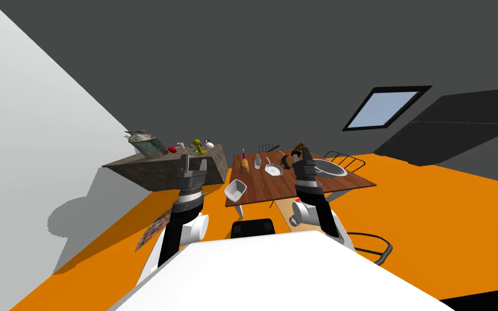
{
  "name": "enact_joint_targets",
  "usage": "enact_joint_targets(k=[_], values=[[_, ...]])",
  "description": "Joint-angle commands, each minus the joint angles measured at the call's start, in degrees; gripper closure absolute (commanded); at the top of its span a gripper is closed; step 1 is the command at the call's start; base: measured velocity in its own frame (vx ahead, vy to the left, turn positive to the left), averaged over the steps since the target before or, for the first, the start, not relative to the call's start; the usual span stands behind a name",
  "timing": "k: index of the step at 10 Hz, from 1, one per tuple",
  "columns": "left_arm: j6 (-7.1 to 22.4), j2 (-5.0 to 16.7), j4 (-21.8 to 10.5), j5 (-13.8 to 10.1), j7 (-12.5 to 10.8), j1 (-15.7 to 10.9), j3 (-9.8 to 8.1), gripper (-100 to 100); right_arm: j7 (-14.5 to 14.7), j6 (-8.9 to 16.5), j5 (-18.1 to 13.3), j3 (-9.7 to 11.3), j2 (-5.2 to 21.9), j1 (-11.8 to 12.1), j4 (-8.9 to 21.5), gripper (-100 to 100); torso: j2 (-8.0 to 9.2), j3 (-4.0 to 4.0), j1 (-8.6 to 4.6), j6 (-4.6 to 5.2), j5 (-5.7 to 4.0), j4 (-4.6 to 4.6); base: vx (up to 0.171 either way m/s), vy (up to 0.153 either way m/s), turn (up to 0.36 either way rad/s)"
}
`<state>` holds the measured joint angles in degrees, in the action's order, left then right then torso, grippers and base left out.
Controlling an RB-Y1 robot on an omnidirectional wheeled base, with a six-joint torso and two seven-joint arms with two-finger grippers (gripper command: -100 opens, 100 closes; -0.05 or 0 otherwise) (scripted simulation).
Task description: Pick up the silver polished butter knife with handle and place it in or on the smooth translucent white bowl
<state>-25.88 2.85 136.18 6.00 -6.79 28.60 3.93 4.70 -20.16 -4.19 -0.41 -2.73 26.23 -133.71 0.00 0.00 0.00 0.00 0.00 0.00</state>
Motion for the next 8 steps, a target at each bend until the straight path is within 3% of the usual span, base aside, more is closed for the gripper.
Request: enact_joint_targets(k=[1, 4, 8], values=[[0.0, 0.0, 0.0, 0.0, 0.0, 0.0, 0.00, 0, 0.1, 0.2, -0.2, -0.1, 2.1, -0.5, 0.8, -100, 0.00, 0.00, 0.00, 0.00, 0.00, 0.00, -0.006, -0.007, 0.057], [0.0, 0.0, 0.0, 0.0, 0.0, 0.0, 0.00, 0, 0.4, 1.2, -0.7, -0.3, 6.8, -2.1, 4.0, -100, 0.06, 0.03, -0.12, -0.01, -0.03, 0.01, -0.020, -0.026, 0.102], [0.0, 0.0, 0.0, 0.0, 0.0, 0.0, 0.00, 0, 1.1, 3.5, -1.9, -0.7, 11.4, -5.7, 10.9, -100, 0.12, 0.07, -0.21, -0.01, -0.05, 0.02, -0.037, -0.048, 0.165]])
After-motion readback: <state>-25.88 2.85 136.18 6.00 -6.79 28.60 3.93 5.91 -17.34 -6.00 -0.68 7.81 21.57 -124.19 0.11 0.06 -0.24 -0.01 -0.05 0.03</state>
